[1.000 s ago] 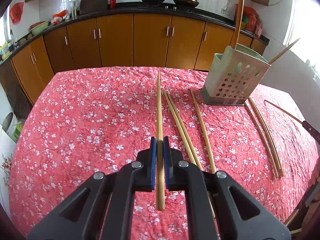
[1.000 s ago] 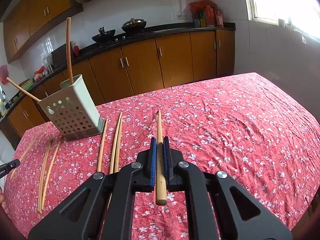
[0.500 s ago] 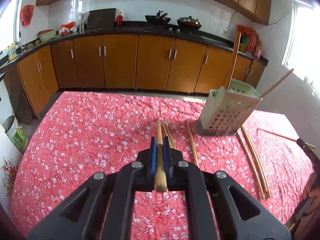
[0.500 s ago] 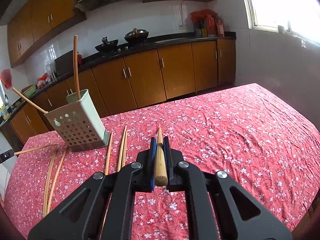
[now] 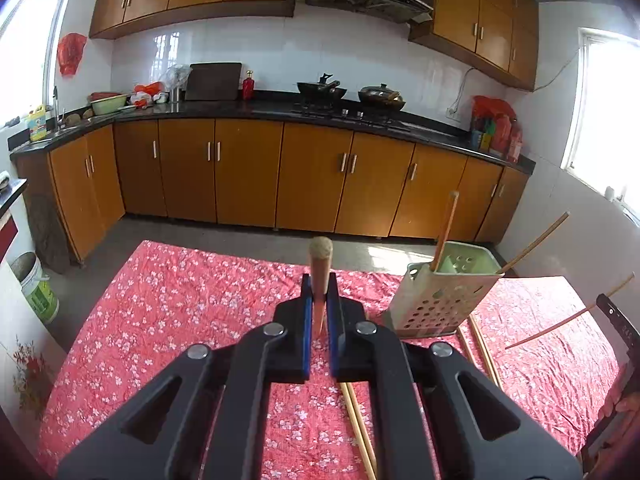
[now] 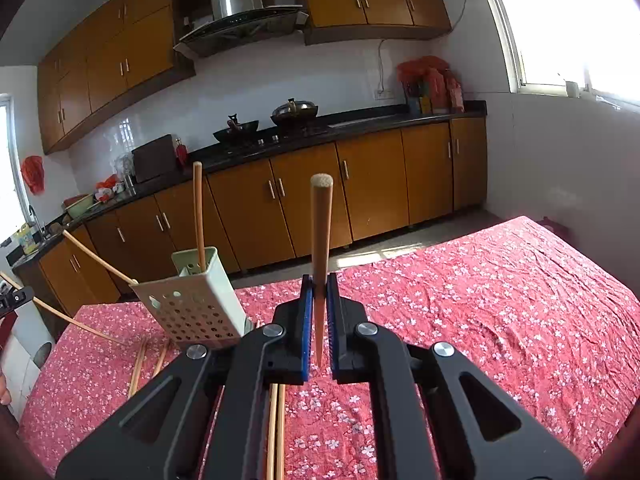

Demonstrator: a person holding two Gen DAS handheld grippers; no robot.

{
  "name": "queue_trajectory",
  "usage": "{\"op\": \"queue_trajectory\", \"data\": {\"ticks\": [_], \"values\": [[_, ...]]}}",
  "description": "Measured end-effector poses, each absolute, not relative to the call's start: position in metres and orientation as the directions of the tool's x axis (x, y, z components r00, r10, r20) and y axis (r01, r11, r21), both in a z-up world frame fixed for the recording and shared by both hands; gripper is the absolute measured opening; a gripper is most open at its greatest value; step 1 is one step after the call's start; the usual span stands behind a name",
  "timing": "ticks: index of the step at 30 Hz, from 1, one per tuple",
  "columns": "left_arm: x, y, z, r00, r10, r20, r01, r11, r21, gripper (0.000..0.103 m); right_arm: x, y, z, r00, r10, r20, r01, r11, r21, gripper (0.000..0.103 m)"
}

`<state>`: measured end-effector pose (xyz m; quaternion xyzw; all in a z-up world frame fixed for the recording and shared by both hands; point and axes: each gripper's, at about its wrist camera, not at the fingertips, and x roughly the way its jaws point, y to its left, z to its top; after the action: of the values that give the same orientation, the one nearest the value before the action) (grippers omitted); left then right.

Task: Organize utensils
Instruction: 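Lift the chopstick with the right gripper and carry it over the holder, then open the right gripper to drop the chopstick into the holder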

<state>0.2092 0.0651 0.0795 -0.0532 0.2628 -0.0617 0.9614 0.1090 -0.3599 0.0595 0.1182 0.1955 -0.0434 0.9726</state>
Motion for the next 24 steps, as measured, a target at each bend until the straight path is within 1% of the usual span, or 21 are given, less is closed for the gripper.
{"op": "queue_trajectory", "data": {"ticks": [3,4,8,10,13,16,19,22,24], "values": [[0.201,0.06,0.095,0.854,-0.183,-0.487,0.137,0.982,-0.128,0.007,0.105,-0.355,0.081,0.933,-0.007,-0.361,0.091,0.972,0.217,0.007],[0.197,0.057,0.103,0.849,-0.212,-0.485,0.166,0.977,-0.136,0.007,0.103,-0.353,0.089,0.936,0.012,-0.352,0.071,0.972,0.222,0.007],[0.182,0.046,0.125,0.828,-0.28,-0.486,0.242,0.96,-0.141,0.007,0.097,-0.346,0.122,0.938,0.124,-0.325,-0.035,0.963,0.268,0.007],[0.174,0.041,0.142,0.824,-0.323,-0.465,0.283,0.946,-0.156,0.007,0.094,-0.34,0.138,0.939,0.17,-0.3,-0.084,0.957,0.279,0.007],[0.17,0.032,0.163,0.827,-0.375,-0.419,0.328,0.927,-0.182,0.007,0.092,-0.333,0.157,0.945,0.2,-0.259,-0.126,0.953,0.276,0.007],[0.175,0.019,0.178,0.838,-0.394,-0.377,0.346,0.919,-0.19,0.007,0.101,-0.321,0.17,0.956,0.201,-0.216,-0.142,0.955,0.26,0.007],[0.19,0.002,0.186,0.847,-0.401,-0.349,0.353,0.915,-0.195,0.007,0.117,-0.31,0.177,0.959,0.21,-0.192,-0.155,0.952,0.265,0.007],[0.21,-0.014,0.183,0.849,-0.386,-0.36,0.345,0.922,-0.175,0.007,0.135,-0.297,0.176,0.964,0.191,-0.185,-0.146,0.962,0.231,0.007],[0.227,-0.025,0.175,0.843,-0.368,-0.391,0.334,0.93,-0.155,0.007,0.15,-0.288,0.172,0.962,0.181,-0.206,-0.138,0.969,0.206,0.007]]}}
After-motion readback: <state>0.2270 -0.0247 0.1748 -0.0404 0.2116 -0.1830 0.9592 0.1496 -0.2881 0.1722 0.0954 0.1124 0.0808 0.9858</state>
